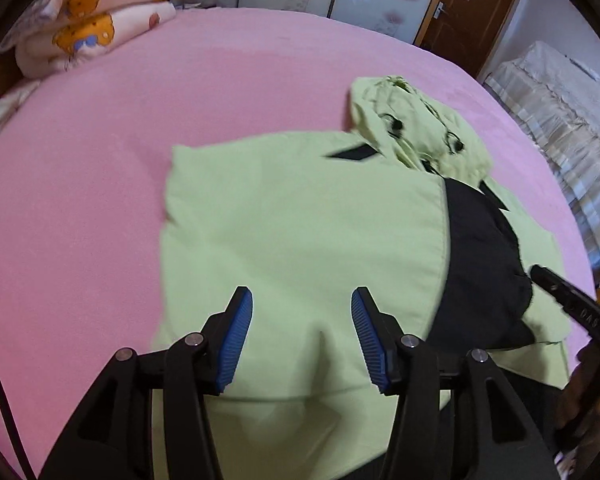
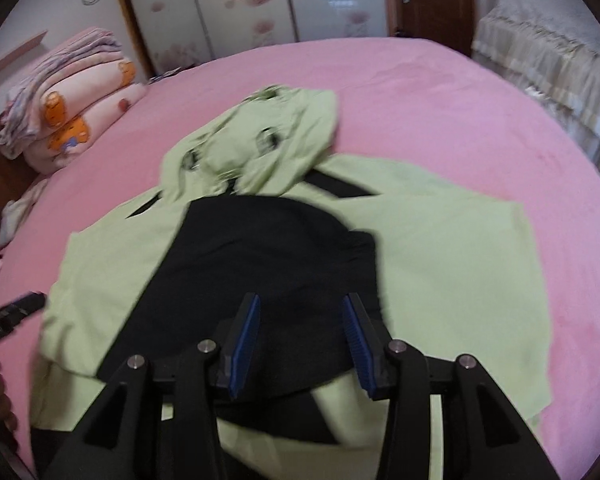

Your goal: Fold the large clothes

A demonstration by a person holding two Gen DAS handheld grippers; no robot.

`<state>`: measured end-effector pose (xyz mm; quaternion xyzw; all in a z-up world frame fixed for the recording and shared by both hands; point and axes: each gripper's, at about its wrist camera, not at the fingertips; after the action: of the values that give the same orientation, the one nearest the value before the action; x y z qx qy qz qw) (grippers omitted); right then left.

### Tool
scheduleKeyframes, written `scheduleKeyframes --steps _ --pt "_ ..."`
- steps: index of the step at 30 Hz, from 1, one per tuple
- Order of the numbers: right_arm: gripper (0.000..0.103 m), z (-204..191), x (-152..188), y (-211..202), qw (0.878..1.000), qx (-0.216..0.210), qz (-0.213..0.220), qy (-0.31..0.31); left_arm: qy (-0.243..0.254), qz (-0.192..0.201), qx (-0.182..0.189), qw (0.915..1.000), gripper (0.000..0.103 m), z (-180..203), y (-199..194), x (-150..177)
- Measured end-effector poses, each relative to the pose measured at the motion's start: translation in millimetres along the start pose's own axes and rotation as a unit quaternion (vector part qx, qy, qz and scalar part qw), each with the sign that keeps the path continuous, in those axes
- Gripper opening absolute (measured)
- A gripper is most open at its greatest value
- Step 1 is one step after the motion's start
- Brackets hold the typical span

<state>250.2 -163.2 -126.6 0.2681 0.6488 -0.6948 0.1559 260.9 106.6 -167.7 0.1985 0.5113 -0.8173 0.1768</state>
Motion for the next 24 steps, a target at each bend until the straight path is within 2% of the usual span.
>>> scheduleKeyframes --steps 4,7,9,11,14,15,16,17,18,24 --pt "0.043 -41 14 -4 0.999 -0.025 0.004 -0.023 -0.003 0.001 0.000 1.0000 0.051 14 21 25" --pt "0.043 -63 23 12 0.998 -0.036 -0.021 -0.042 0.003 -0.012 -0.026 0.9996 0.051 13 41 38" --pt "0.043 -67 33 21 0.998 -0.019 -0.031 -0.059 0.018 -0.010 -0.042 0.9989 0.052 9 45 41" --pt "0.043 -60 36 28 0.997 0.014 -0.019 -0.071 0.023 -0.003 -0.065 0.9976 0.052 -3 36 43" --pt "0.043 -25 36 36 0.996 0.071 -0.013 -0.044 0.014 0.002 -0.078 0.9969 0.052 -26 27 40" --pt "0.041 -14 36 38 0.997 0.065 -0.016 -0.034 0.009 0.002 -0.074 0.9972 0.052 -35 25 41" --pt "0.035 -6 37 40 0.998 0.047 -0.020 -0.028 0.007 0.002 -0.071 0.9974 0.052 -41 22 40" --pt "0.028 -1 37 38 0.999 0.043 -0.020 -0.026 0.010 0.003 -0.071 0.9974 0.052 -44 22 41" --pt "0.026 -1 38 36 0.998 0.050 -0.019 -0.031 0.016 0.003 -0.078 0.9968 0.052 -42 26 41" --pt "0.029 -6 41 26 0.995 0.082 -0.017 -0.046 0.013 0.009 -0.103 0.9946 0.053 -37 23 41"
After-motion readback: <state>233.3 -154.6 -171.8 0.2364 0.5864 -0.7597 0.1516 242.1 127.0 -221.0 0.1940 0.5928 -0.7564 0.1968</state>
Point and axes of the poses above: each gripper's, at about its wrist camera, not at the fingertips, and y roughly the way its jaws point, z to its right, x to its underside, and after that the axes turned 14 degrees about x, right-handed
